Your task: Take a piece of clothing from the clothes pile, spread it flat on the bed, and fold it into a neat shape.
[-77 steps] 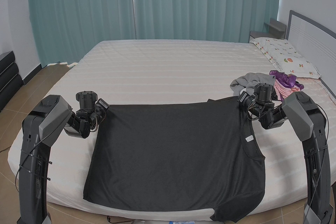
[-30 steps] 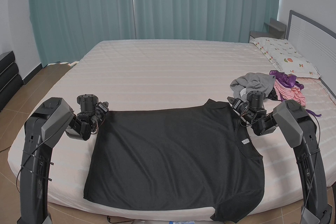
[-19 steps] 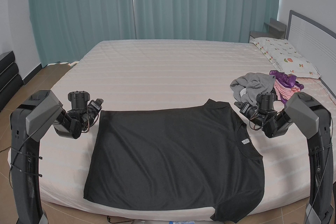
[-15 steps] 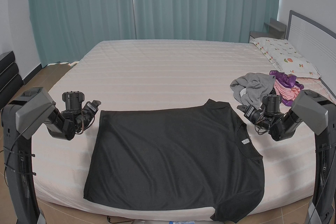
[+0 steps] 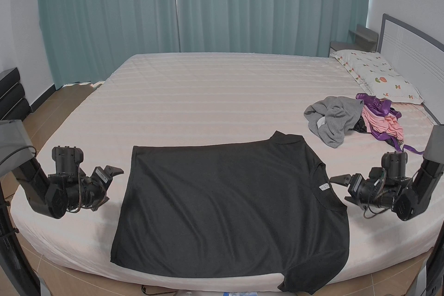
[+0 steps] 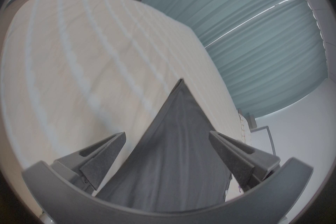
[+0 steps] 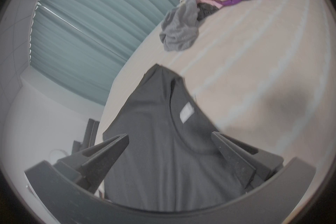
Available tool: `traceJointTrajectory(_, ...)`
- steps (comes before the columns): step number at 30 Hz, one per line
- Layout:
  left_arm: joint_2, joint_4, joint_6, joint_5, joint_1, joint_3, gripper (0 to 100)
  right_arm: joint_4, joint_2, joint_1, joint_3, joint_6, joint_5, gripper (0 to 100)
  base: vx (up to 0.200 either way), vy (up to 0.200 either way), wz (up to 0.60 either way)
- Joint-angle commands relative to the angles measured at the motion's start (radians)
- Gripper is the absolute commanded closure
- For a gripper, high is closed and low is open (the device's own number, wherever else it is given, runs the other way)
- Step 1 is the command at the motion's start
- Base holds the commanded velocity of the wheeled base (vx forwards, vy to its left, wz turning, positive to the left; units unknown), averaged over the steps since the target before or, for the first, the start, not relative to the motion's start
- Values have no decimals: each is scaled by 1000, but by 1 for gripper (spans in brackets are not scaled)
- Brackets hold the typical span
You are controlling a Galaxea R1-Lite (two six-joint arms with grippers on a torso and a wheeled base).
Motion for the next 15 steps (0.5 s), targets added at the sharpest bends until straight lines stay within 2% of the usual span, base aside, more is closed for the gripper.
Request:
traceJointTrajectory(1, -177, -40, -8, -135, 18, 309, 0, -107, -208, -90, 348, -3, 244, 0, -200, 0, 0)
traceJointTrajectory(2, -177, -40, -8, -135, 18, 309, 0, -107, -208, -90, 348, -3, 244, 0, -200, 0, 0)
traceJointTrajectory(3, -180, -40, -8, -142, 20, 312, 0, -113, -203, -111, 366, -23, 271, 0, -200, 0, 0)
traceJointTrajectory(8, -175, -39, 0, -181, 27, 315, 0, -115, -180, -117, 386, -54, 274, 0, -200, 0, 0)
traceJointTrajectory(12, -163, -40, 16, -214, 34, 335, 0, -115, -158, -110, 389, -67, 276, 0, 0, 0, 0)
traceJointTrajectory(15, -143, -40, 84, -230, 32, 344, 0, -113, -152, -105, 389, -80, 279, 0, 0, 0, 0)
